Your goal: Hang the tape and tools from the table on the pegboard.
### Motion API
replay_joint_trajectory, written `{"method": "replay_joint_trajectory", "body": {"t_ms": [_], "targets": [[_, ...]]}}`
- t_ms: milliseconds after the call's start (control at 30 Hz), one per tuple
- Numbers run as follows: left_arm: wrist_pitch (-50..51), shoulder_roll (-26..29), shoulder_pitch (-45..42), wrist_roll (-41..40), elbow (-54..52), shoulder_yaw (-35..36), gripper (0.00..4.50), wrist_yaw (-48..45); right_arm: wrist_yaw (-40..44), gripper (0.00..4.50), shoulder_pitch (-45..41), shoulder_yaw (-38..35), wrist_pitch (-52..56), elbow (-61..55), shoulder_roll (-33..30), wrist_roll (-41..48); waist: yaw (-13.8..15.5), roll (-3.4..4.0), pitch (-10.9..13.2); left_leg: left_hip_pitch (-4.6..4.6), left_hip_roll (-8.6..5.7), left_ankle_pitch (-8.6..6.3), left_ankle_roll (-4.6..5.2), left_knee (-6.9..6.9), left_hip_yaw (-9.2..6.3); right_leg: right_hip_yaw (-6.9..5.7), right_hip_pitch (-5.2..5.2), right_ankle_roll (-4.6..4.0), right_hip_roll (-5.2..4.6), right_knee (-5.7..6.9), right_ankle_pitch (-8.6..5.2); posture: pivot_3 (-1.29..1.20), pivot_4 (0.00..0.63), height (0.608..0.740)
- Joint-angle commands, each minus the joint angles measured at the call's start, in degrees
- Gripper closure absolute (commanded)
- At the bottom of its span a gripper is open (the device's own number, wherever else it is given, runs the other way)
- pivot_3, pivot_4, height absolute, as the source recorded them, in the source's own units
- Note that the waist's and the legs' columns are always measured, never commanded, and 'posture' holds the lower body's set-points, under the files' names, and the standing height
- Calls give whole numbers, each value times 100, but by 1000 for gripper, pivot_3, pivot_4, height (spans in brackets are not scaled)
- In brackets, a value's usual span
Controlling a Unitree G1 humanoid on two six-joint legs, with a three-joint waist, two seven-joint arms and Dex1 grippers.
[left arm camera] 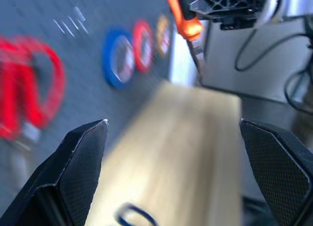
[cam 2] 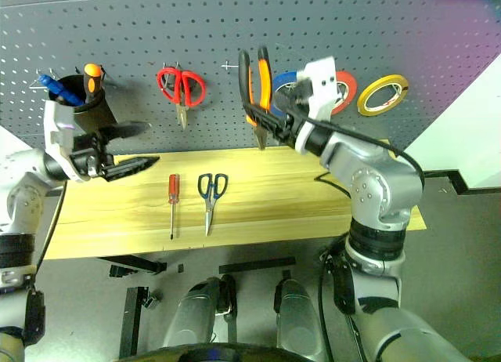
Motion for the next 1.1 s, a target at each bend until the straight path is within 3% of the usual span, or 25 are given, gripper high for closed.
{"method": "replay_joint_trajectory", "body": {"t_ms": [33, 333, 500, 1100], "targets": [[-111, -188, -192, 27, 85, 134, 0, 438, -261, 1807, -675, 61, -983, 728, 186, -225, -1, -10, -33, 1, -2, 0, 0, 0, 5, 0, 1, 0, 1, 2, 0, 79, 69, 740], [-33, -550, -439, -140, 3, 224, 0, 974, -573, 1807, -2102, 320, -3419, 3619, 471, -1022, -5, -25, -58, 3, -11, 5, -6, 2, 15, -1, 3, -1, 6, 10, 1, 102, 60, 740], [38, -532, -408, -189, -81, 210, 0, 998, -610, 1807, -2653, 359, -4361, 4588, 443, -1264, -3, -24, -60, 3, -11, 8, -10, -1, 16, -1, 0, -1, 7, 18, 0, 124, 58, 740], [94, -560, -441, -497, -125, 426, 0, 1008, -289, 1807, -2773, 495, -4584, 4650, 696, -1051, -2, -28, -103, 11, -10, 16, -22, 14, 14, 0, -3, -3, 7, 74, -1, 122, 53, 740]]}}
